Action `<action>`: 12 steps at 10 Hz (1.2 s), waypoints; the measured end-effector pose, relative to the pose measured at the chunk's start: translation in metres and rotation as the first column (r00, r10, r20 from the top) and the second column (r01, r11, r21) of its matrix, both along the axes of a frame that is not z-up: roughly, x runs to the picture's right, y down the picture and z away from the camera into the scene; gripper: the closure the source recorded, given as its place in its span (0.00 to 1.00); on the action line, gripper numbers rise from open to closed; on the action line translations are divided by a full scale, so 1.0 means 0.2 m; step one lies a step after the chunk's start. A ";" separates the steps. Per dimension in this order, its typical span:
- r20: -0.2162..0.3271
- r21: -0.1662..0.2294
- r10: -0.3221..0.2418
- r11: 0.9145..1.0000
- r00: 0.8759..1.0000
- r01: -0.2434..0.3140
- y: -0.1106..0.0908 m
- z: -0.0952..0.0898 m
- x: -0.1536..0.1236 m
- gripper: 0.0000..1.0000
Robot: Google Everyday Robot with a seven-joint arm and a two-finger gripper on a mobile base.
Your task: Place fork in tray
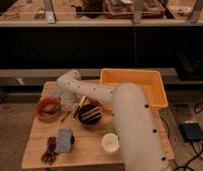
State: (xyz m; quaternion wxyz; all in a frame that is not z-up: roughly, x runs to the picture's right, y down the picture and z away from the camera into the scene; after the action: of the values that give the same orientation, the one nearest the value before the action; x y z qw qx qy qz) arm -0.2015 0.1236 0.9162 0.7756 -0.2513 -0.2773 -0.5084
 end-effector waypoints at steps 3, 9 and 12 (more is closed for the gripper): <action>-0.013 -0.010 -0.007 1.000 1.000 0.007 0.02 0.00 0.02 0.58; -0.007 -0.019 0.005 1.000 1.000 -0.005 0.01 0.01 0.03 1.00; -0.001 -0.030 0.008 1.000 1.000 -0.008 0.02 0.00 0.03 1.00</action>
State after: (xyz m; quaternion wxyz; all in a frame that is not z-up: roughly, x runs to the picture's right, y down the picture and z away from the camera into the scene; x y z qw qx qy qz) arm -0.1960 0.1276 0.9169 0.7738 -0.2621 -0.2854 -0.5010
